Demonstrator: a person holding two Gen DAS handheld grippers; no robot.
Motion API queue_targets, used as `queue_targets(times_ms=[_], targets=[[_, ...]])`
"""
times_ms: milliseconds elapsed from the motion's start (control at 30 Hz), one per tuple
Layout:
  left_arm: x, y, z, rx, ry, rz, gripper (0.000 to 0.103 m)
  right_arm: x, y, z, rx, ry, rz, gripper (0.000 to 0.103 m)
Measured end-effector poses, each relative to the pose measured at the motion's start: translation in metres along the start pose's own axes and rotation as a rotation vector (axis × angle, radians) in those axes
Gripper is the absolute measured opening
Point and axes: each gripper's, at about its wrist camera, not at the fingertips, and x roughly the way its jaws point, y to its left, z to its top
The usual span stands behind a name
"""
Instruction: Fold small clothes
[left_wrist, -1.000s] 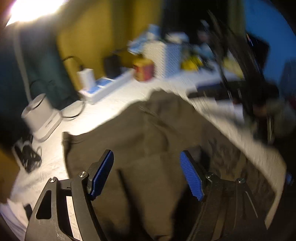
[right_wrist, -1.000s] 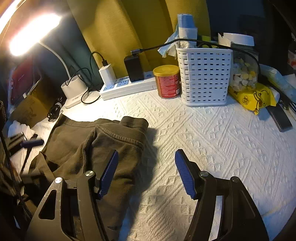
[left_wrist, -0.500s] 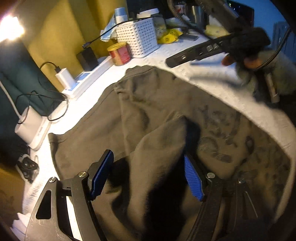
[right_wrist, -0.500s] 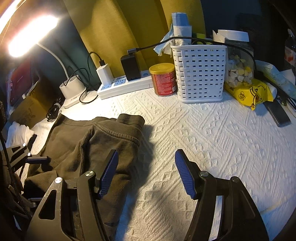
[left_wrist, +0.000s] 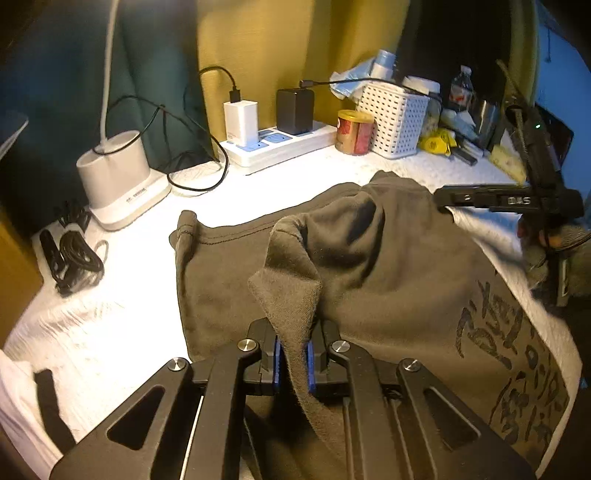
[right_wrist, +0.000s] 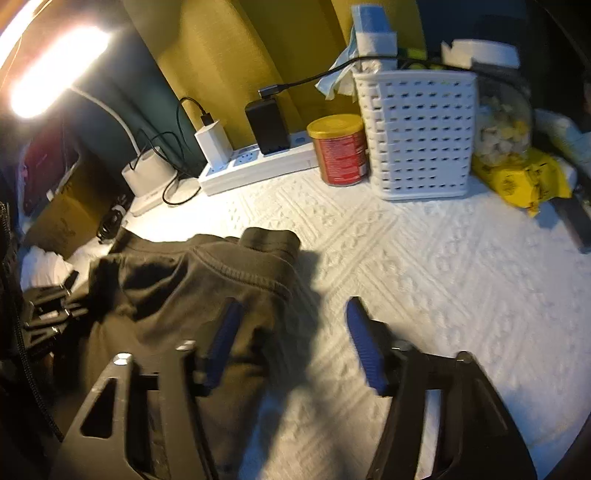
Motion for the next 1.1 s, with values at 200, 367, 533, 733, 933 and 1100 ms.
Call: queue_targets(times_ms=[200, 367, 533, 733, 933, 1100], targets=[[-0.013, 0.008, 0.000, -0.089, -0.050, -0.041, 0.007, 0.028, -0.007, 0.012, 0.094, 0.057, 0.135, 0.015], [-0.035, 0.013, 0.007, -0.118, -0.118, -0.025, 0.006, 0.014, 0.017, 0.030, -0.001, -0.008, 0.129, 0.012], [-0.028, 0.030, 0.003, -0.150, -0.093, 0.008, 0.006, 0.021, 0.034, 0.041, -0.069, -0.006, 0.088, 0.012], [-0.010, 0.041, -0.015, -0.201, -0.013, 0.001, 0.007, 0.047, 0.046, 0.035, -0.127, 0.037, 0.016, 0.017], [-0.015, 0.046, -0.018, -0.235, -0.012, 0.027, 0.008, 0.043, 0.042, 0.033, -0.122, 0.022, -0.021, 0.033], [-0.024, 0.042, -0.022, -0.241, -0.015, 0.035, 0.008, 0.029, 0.041, 0.029, -0.119, 0.004, -0.038, 0.033]])
